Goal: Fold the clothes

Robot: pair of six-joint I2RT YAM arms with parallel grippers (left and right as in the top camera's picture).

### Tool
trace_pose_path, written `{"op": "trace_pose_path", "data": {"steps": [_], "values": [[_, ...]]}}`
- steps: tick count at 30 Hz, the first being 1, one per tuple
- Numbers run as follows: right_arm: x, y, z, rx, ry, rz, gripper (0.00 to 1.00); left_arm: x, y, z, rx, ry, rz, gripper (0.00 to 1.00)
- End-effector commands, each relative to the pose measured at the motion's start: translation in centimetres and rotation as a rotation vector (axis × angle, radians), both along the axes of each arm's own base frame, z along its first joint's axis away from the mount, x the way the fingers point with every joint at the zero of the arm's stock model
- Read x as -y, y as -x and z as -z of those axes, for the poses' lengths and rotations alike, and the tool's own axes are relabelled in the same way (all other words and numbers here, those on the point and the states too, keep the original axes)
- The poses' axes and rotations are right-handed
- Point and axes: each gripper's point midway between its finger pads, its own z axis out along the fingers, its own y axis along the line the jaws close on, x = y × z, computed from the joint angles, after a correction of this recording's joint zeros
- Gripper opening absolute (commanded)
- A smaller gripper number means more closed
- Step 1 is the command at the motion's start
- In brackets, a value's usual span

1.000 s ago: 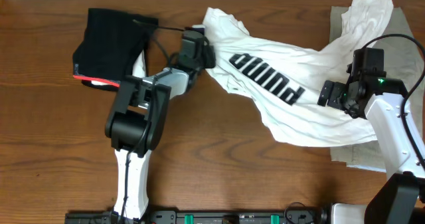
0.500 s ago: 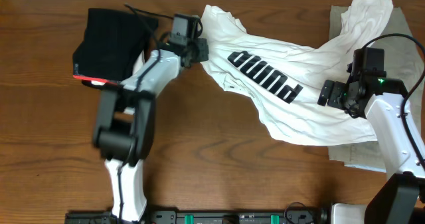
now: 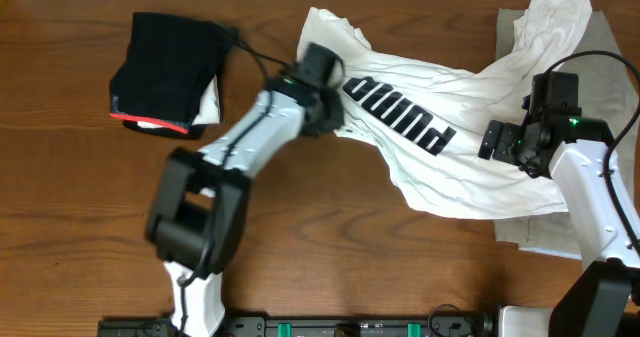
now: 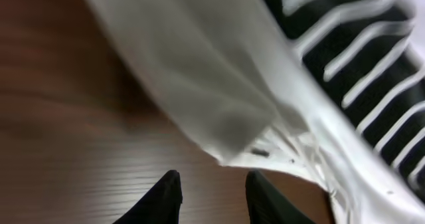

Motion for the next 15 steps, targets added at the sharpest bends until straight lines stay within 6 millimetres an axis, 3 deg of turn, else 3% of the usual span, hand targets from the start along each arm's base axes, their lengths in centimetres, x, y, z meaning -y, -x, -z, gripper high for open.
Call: {"op": "trace_pose_path", "data": {"steps": [1, 4, 9, 15], "values": [[0.6, -0.1, -0.1, 0.006, 0.006, 0.03, 0.99, 1.8, 0.0, 0.6, 0.015, 0.018, -0.003, 0.35], [0.6, -0.1, -0.1, 0.006, 0.006, 0.03, 0.99, 2.6, -0.4, 0.9, 0.032, 0.028, -0.021, 0.35], [0.6, -0.1, -0.1, 0.005, 0.006, 0.03, 0.99, 1.1, -1.3, 1.1, 0.065, -0.032, -0.116, 0.38], [0.6, -0.1, -0.1, 0.007, 0.006, 0.03, 0.99, 0.7, -1.3, 1.5, 0.066, -0.056, -0.122, 0.4]]}}
